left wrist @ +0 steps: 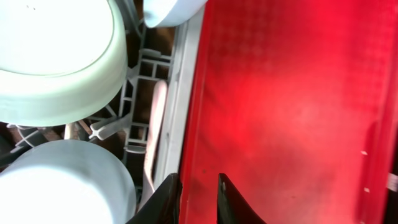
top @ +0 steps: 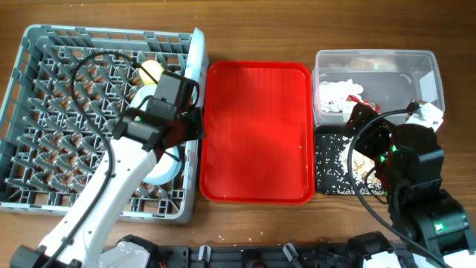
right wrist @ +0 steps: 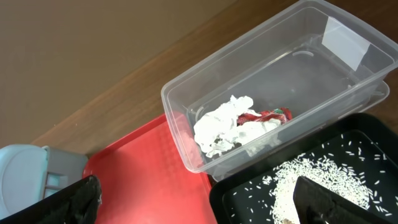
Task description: Sort waste into correct bins and load items into the dishwasher rack
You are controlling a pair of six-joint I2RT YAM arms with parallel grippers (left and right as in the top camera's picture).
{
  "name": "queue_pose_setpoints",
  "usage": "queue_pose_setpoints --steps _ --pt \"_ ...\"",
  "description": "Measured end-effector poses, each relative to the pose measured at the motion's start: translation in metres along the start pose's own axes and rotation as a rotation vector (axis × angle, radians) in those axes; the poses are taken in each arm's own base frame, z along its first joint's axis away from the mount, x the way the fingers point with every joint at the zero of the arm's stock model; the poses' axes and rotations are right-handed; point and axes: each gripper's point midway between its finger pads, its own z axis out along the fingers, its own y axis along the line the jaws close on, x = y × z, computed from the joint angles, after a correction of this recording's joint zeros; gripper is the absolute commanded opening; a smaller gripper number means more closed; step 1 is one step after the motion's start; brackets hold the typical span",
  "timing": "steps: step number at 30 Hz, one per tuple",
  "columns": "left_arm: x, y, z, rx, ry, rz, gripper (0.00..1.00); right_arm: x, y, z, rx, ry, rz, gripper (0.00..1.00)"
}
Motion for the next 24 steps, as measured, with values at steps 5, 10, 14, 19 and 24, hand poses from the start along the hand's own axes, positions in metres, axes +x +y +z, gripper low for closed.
queue_pose_setpoints --steps 5,10,14,19,24 --pt "0.015 0.012 0.047 -0.087 0.102 0.010 0.21 0.000 0.000 0.000 0.000 0.000 0.000 1.00" --pt "0.028 0.019 0.074 -0.130 0.178 0.017 0.21 0.000 0.000 0.000 0.000 0.000 0.000 1.00" --pt "0.025 0.018 0.075 -0.125 0.169 0.017 0.18 0.000 0.000 0.000 0.000 0.000 0.000 1.00" --pt "0.023 0.018 0.075 -0.125 0.160 0.052 0.07 0.000 0.000 0.000 0.000 0.000 0.000 1.00" --pt "0.017 0.015 0.077 -0.110 0.138 0.087 0.09 0.000 0.000 0.000 0.000 0.000 0.000 1.00"
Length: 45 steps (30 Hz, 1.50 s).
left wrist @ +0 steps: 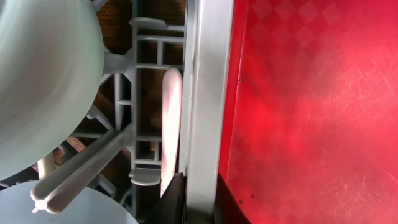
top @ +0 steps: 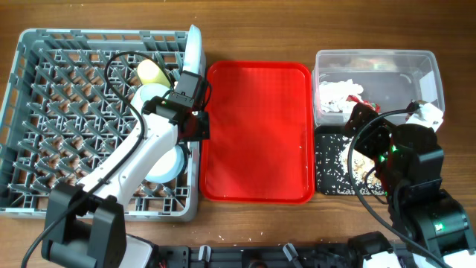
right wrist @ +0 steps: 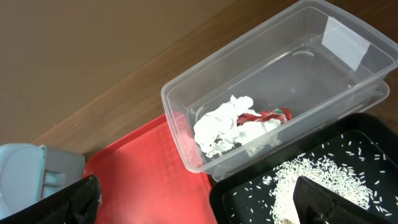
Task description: Sort waste into correct bins and load items into the dishwasher rack
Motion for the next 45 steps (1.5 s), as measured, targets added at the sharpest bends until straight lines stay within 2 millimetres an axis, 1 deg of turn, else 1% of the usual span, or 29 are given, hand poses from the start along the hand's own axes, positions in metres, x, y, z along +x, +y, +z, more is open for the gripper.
queue_pose_setpoints --steps 4,9,11,13,14,15,16,17,18,19,20,21,23,24,25,35,38,40,41,42,43,44,45 --pt "0.000 0.000 0.000 -0.001 0.001 -0.004 0.08 0.000 0.000 0.000 0.000 0.000 0.000 1.00" --pt "0.000 0.000 0.000 -0.001 0.001 0.064 0.10 0.000 0.000 0.000 0.000 0.000 0.000 1.00" --pt "0.000 0.000 0.000 -0.001 0.000 0.075 0.12 0.000 0.000 0.000 0.000 0.000 0.000 1.00" --pt "0.000 0.001 0.000 -0.004 -0.002 0.080 0.25 0.000 0.000 0.000 0.000 0.000 0.000 1.00" --pt "-0.001 0.002 0.000 -0.010 -0.005 0.088 0.37 0.000 0.000 0.000 0.000 0.000 0.000 1.00" --pt "-0.002 0.003 0.000 -0.016 -0.011 0.089 0.43 0.000 0.000 0.000 0.000 0.000 0.000 1.00" --pt "-0.003 0.005 0.000 -0.031 -0.017 0.092 0.46 0.000 0.000 0.000 0.000 0.000 0.000 1.00" --pt "-0.004 0.007 0.000 -0.043 -0.020 0.095 0.58 0.000 0.000 0.000 0.000 0.000 0.000 1.00" --pt "-0.005 0.010 -0.002 -0.060 -0.025 0.095 0.73 0.000 0.000 0.000 0.000 0.000 0.000 1.00" --pt "-0.011 0.011 -0.009 -0.069 -0.041 0.091 1.00 0.000 0.000 0.000 0.000 0.000 0.000 1.00" --pt "-0.017 0.010 -0.017 -0.067 -0.065 0.087 1.00 0.000 0.000 0.000 0.000 0.000 0.000 1.00" --pt "-0.027 0.007 -0.032 -0.055 -0.108 0.067 1.00 0.000 0.000 0.000 0.000 0.000 0.000 1.00" --pt "-0.049 0.002 -0.069 -0.005 -0.236 0.012 1.00 0.000 0.000 0.000 0.000 0.000 0.000 1.00" --pt "-0.060 0.000 -0.103 0.037 -0.332 -0.034 1.00 0.000 0.000 0.000 0.000 0.000 0.000 1.00" --pt "-0.061 0.000 -0.109 0.046 -0.349 -0.043 1.00 0.000 0.000 0.000 0.000 0.000 0.000 1.00" --pt "-0.061 0.000 -0.111 0.050 -0.351 -0.062 1.00 0.000 0.000 0.000 0.000 0.000 0.000 0.99" --pt "-0.061 0.000 -0.111 0.050 -0.351 -0.062 1.00 0.003 -0.005 -0.008 0.005 0.006 -0.002 1.00" --pt "-0.061 0.000 -0.111 0.050 -0.351 -0.062 1.00 -0.001 -0.008 -0.017 -0.006 -0.021 0.001 1.00" --pt "-0.061 0.000 -0.111 0.050 -0.351 -0.062 1.00 -0.006 -0.008 -0.024 -0.024 -0.051 -0.006 1.00" --pt "-0.061 0.000 -0.111 0.050 -0.351 -0.062 1.00 -0.018 -0.003 -0.034 -0.063 -0.115 -0.036 1.00" --pt "-0.061 0.000 -0.111 0.050 -0.351 -0.062 1.00 -0.037 0.007 -0.047 -0.120 -0.208 -0.083 1.00" --pt "-0.061 0.000 -0.111 0.050 -0.351 -0.062 1.00 -0.051 0.014 -0.061 -0.161 -0.285 -0.123 1.00" --pt "-0.061 0.001 -0.111 0.050 -0.352 -0.062 1.00 -0.071 0.022 -0.085 -0.224 -0.411 -0.175 1.00"
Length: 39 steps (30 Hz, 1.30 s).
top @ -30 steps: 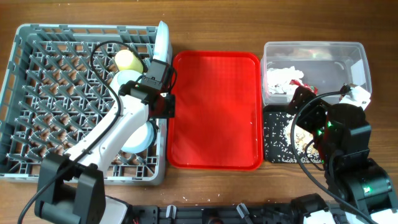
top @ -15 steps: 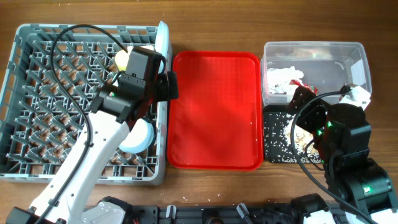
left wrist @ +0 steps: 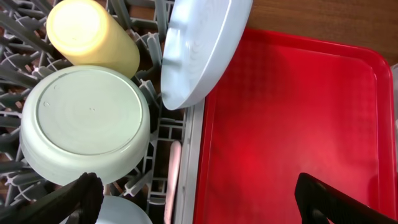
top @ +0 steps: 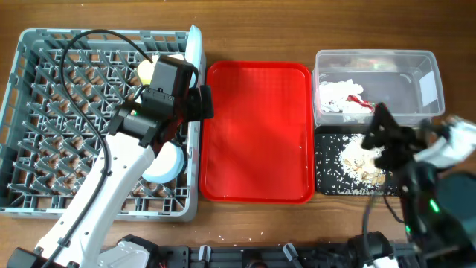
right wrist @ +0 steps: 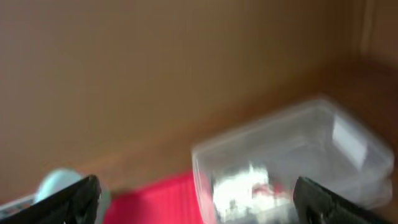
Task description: Sort waste into correct bins and load items into the dishwasher rack
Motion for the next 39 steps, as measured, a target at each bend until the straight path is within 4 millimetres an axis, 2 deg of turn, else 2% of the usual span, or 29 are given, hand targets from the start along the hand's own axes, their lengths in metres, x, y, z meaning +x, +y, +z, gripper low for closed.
queue_pose_setpoints --steps 1,2,4,5,7,10,11,14,17,21,24,29,39 --pt "0.000 0.000 0.000 0.000 0.001 0.000 1.00 -0.019 0.005 -0.009 -0.038 -0.089 -0.036 1.00" --pt "0.000 0.000 0.000 0.000 0.001 0.000 1.00 -0.045 0.011 -0.027 -0.085 -0.227 -0.090 0.99" --pt "0.001 0.000 0.000 0.000 0.002 0.000 1.00 -0.063 0.012 -0.050 -0.120 -0.396 -0.160 1.00" --pt "0.000 0.000 0.000 0.001 0.000 0.000 1.00 -0.062 0.012 -0.055 -0.132 -0.444 -0.191 1.00" --pt "0.000 0.000 0.000 0.000 0.000 0.000 1.00 -0.040 0.011 -0.049 -0.162 -0.485 -0.252 1.00" --pt "0.000 0.000 0.000 0.000 0.001 0.000 1.00 0.008 0.010 -0.029 -0.227 -0.469 -0.302 1.00" --pt "0.000 0.000 0.000 0.000 0.000 0.000 1.00 0.038 0.007 -0.016 -0.253 -0.427 -0.311 1.00" --pt "0.000 0.000 0.000 0.000 0.001 0.000 1.00 0.085 -0.002 0.003 -0.278 -0.355 -0.274 1.00" --pt "0.000 0.000 0.000 0.000 0.001 0.000 1.00 0.116 -0.009 0.016 -0.284 -0.301 -0.226 1.00" --pt "0.000 0.000 0.000 0.000 0.001 0.000 1.00 0.142 -0.018 0.026 -0.271 -0.249 -0.209 1.00" --pt "0.000 0.000 0.000 0.000 0.001 0.000 1.00 0.142 -0.020 0.027 -0.261 -0.258 -0.204 1.00" --pt "0.000 0.000 0.000 0.000 0.001 0.000 1.00 0.194 -0.037 0.037 -0.209 -0.039 -0.211 1.00" --pt "0.000 0.000 0.000 0.000 0.001 0.000 1.00 0.194 -0.037 0.037 -0.208 -0.037 -0.211 1.00"
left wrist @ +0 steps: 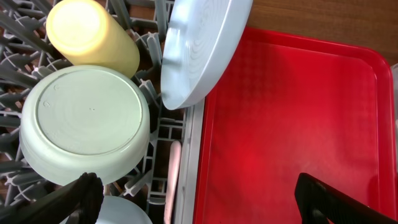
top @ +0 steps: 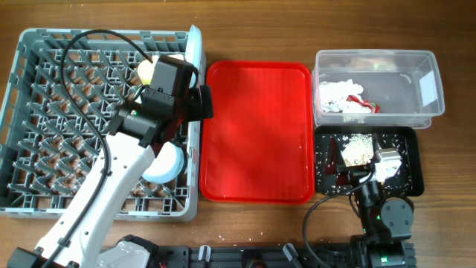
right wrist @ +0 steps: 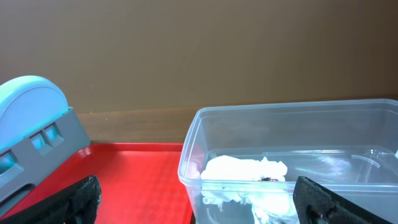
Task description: Sort waste into correct bins and load items into the dishwasher rack
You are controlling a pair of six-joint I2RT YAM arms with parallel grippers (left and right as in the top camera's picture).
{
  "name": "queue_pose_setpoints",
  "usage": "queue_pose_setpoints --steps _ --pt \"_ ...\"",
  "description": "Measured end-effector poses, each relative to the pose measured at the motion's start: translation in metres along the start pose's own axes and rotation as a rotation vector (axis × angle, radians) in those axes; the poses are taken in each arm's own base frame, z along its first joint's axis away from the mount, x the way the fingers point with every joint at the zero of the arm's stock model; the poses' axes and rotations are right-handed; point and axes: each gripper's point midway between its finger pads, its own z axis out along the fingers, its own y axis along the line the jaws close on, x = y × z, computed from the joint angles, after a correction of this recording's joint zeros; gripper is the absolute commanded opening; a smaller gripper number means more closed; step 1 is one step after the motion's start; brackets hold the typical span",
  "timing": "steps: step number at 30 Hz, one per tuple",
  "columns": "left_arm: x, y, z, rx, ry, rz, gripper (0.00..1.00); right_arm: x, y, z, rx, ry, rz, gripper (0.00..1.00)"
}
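Note:
My left gripper (top: 199, 104) hangs open over the right rim of the grey dishwasher rack (top: 44, 195), with nothing between its fingers (left wrist: 81, 198). Below it in the rack stand a yellow cup (left wrist: 90, 34), a pale green upturned bowl (left wrist: 87, 124), a leaning light-blue plate (left wrist: 202, 46) and a thin pink utensil (left wrist: 172, 177) along the rack wall. The red tray (top: 256, 134) is bare. My right gripper (right wrist: 199, 208) is open and low at the table's front, facing the clear bin (right wrist: 292, 155) of white paper (right wrist: 245, 168).
A black tray (top: 405, 182) with scattered rice (top: 358, 149) lies in front of the clear bin (top: 375, 85), which also holds a red wrapper. A second pale bowl (top: 165, 160) sits under my left arm. Cables loop over the rack.
My right arm has left its raised spot beside the black tray and now sits low at the table's front edge, looking level at the clear bin. The left arm has not moved.
My left gripper was nearly shut, low at the seam between rack and red tray, by the pink utensil. Then it sat lower against the rack wall. Later it stood raised and wide open, the utensil lying in the rack. My right gripper stayed open, then dropped to the front.

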Motion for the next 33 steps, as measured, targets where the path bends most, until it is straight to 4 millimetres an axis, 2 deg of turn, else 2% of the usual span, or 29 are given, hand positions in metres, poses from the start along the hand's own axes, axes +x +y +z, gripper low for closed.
queue_pose_setpoints --steps 13,15,16,18,19,21,22,23,24,25,28,30,33 --pt "0.000 0.000 0.000 0.000 0.000 0.000 1.00 0.000 0.000 0.000 0.000 0.000 0.000 1.00" --pt "-0.004 0.000 -0.011 0.013 -0.027 -0.005 1.00 0.000 0.000 0.000 0.000 0.000 0.000 1.00" --pt "-0.008 0.001 -0.026 0.030 -0.066 -0.012 1.00 0.000 0.000 0.000 0.000 0.000 0.000 1.00" --pt "-0.021 0.006 -0.073 0.083 -0.189 -0.039 1.00 0.000 0.000 0.000 0.000 0.000 0.000 1.00" --pt "-0.026 0.015 -0.101 0.104 -0.263 -0.065 1.00 0.000 0.000 0.000 0.000 0.000 0.000 1.00" --pt "-0.033 0.045 -0.161 0.118 -0.435 -0.143 1.00 0.000 0.000 0.000 0.000 0.000 0.000 1.00" --pt "-0.030 0.057 -0.176 0.104 -0.472 -0.167 1.00 0.000 0.000 0.000 0.000 0.000 0.000 1.00" --pt "-0.014 0.081 -0.203 0.070 -0.524 -0.213 1.00 0.000 0.000 0.000 0.000 0.000 0.000 1.00" --pt "0.002 0.096 -0.224 0.046 -0.570 -0.245 1.00 0.000 0.000 0.000 0.000 0.000 0.000 1.00" --pt "0.016 0.105 -0.232 0.026 -0.577 -0.262 1.00 0.000 0.000 0.000 0.000 -0.001 0.000 1.00" --pt "0.058 0.118 -0.228 0.004 -0.556 -0.290 1.00 0.000 0.000 0.000 0.000 0.000 0.000 1.00" --pt "0.066 0.114 -0.215 0.042 -0.571 -0.294 1.00 0.000 0.000 0.000 0.000 0.000 0.000 0.99" --pt "0.045 0.097 -0.192 0.177 -0.717 -0.271 1.00 0.000 0.000 0.000 0.000 0.000 0.000 1.00"
